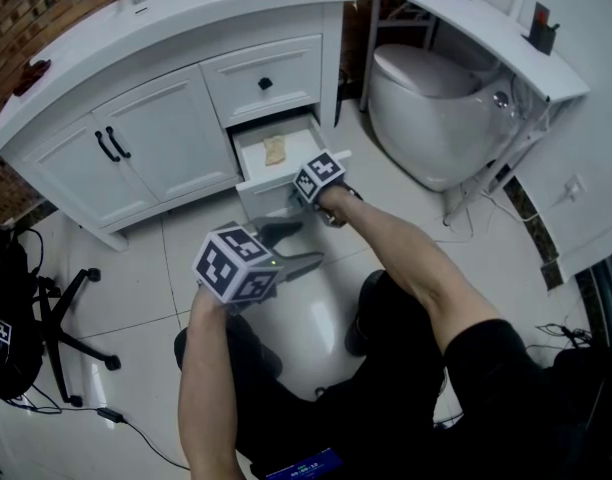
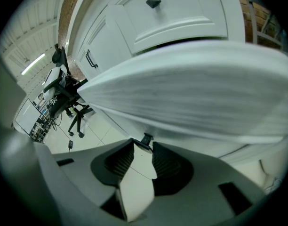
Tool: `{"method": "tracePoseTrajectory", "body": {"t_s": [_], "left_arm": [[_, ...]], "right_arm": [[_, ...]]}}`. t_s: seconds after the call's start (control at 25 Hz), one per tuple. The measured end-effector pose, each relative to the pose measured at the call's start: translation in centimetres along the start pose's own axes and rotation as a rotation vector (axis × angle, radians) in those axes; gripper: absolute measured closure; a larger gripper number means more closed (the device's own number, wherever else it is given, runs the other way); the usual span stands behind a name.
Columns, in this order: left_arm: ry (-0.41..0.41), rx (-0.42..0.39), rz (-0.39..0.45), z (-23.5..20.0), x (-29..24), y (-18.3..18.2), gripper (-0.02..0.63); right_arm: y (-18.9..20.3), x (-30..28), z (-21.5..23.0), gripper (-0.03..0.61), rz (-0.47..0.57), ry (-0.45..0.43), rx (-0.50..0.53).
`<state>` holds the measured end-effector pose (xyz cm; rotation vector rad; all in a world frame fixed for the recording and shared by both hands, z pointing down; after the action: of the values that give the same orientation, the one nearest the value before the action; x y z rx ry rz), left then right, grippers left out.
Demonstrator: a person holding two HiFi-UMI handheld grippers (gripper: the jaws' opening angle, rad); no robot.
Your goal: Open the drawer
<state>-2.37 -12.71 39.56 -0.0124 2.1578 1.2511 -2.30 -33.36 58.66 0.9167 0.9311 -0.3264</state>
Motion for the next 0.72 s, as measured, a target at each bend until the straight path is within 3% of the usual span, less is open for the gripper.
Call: {"method": "tracePoseTrajectory", "body": {"t_s": [0.4, 0.72], "left_arm": [[-0.024, 0.013, 0.019, 0.6, 1.7, 1.2, 0.327], [-0.02, 0.0, 0.03, 1.4, 2.1, 1.3, 0.327]], "right_arm": [[0.6, 0.9, -0.1, 0.438, 0.014, 0.058, 0.023], [0.7, 5.0, -0.8, 0.456, 0.144, -0.071, -0.072]]}}
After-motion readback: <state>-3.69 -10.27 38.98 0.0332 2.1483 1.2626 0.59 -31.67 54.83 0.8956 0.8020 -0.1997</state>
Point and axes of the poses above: the fingertips, and each gripper's own axes: x backward along the fingers, z to its right, y out of its underside, the point moved 4 cm from there along x, backward along the fingers, and after that the axes turned 10 degrees about x, right-handed, at the moved point
